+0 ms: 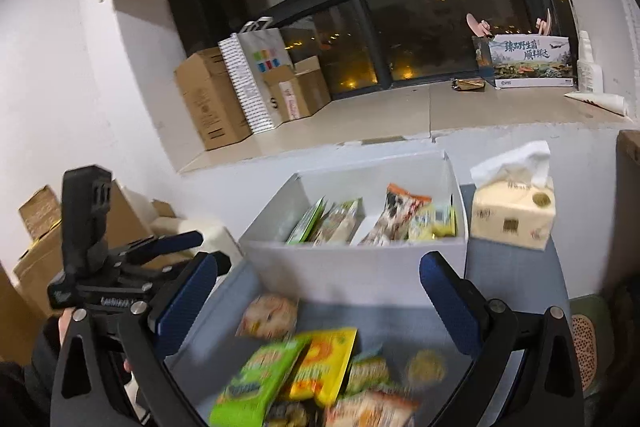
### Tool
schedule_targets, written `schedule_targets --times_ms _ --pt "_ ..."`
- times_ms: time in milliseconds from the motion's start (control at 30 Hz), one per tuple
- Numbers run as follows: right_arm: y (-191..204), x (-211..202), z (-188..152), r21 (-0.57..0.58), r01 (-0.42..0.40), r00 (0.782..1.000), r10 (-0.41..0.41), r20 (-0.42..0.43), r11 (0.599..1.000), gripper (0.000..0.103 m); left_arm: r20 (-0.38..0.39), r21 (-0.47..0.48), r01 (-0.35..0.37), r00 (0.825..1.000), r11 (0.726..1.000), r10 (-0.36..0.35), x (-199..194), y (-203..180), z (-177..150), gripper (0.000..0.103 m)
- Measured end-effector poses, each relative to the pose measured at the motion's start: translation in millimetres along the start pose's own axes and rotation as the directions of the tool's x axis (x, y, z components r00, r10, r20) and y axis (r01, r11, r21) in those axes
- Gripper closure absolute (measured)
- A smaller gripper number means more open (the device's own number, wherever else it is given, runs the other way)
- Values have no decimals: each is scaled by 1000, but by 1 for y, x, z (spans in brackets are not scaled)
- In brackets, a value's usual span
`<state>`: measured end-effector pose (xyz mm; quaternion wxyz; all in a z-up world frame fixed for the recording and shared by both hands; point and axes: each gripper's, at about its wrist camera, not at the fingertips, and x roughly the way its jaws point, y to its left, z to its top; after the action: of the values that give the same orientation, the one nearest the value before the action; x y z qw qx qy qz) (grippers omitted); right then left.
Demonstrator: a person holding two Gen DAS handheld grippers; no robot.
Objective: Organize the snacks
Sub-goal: 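Place the jelly cup and green bag into the white box, opening both tools, then grasp the green seaweed bag with the right tool while the left grasps the round bread pack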
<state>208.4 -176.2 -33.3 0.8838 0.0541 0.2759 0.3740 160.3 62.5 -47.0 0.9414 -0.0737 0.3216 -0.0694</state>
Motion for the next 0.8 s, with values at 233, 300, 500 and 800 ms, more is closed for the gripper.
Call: schedule_targets --times_ms 233,300,500,800 --pt "16 -15 -69 -62 26 995 -32 -97 998 0 -12 -6 21 1000 1000 -21 -25 -7 -50 0" --pt "17 -16 -84 -48 17 993 -23 -115 999 0 -19 -33 47 999 998 -48 -31 -4 -63 0" --pt "25 -26 -110 -87 74 991 -83 -108 993 0 -35 -76 36 999 996 -39 -42 1 -95 0" --pt "39 -2 -113 -173 68 981 -97 -168 983 0 -13 -124 15 1000 992 -17 -60 16 -116 0"
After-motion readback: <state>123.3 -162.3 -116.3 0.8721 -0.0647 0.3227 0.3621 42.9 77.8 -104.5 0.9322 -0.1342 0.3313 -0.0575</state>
